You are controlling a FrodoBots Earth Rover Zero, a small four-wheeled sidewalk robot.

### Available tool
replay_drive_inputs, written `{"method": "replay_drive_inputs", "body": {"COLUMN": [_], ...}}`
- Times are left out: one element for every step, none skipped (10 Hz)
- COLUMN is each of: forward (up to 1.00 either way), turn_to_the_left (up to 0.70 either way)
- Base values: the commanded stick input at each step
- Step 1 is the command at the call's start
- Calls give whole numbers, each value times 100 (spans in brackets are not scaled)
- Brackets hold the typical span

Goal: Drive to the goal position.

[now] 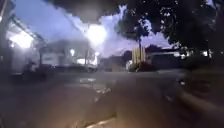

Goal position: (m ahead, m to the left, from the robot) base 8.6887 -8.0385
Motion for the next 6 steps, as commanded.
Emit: {"method": "replay_drive_inputs", "body": {"forward": [70, 70, 70, 70, 70, 70], "turn_to_the_left": [-35, -13, 0, 0, 0, 0]}}
